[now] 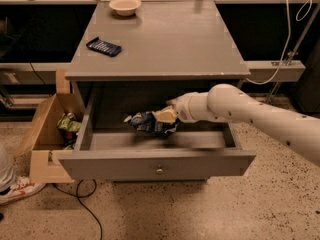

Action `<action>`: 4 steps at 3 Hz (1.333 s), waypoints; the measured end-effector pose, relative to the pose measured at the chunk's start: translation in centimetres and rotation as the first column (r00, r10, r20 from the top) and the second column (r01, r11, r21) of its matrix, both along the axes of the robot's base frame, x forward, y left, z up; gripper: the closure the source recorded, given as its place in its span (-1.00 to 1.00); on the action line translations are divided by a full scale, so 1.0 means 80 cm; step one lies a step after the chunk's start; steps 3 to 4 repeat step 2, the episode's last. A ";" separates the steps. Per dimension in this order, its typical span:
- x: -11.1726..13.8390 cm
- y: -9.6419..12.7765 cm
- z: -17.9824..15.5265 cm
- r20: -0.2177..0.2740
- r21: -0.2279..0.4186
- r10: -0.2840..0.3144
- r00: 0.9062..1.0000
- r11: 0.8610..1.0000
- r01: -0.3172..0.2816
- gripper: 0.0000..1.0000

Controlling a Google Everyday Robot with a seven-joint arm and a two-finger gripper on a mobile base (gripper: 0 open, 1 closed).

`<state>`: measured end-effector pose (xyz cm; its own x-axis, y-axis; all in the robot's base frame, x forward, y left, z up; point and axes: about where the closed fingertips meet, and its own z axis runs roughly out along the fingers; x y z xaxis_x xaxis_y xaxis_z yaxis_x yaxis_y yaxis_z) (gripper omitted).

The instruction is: Place blue chip bag into top drawer

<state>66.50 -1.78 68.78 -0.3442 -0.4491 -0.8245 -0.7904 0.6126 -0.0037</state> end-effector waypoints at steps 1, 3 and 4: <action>-0.002 -0.030 0.019 0.012 0.037 -0.013 1.000 0.999 0.013 -1.00; -0.022 -0.083 0.052 0.041 0.057 -0.059 0.997 0.997 0.057 -1.00; -0.022 -0.083 0.052 0.041 0.057 -0.059 0.997 0.997 0.057 -1.00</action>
Offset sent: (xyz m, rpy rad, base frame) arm -0.0396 -0.1434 0.0812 0.0725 -0.0884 -0.1475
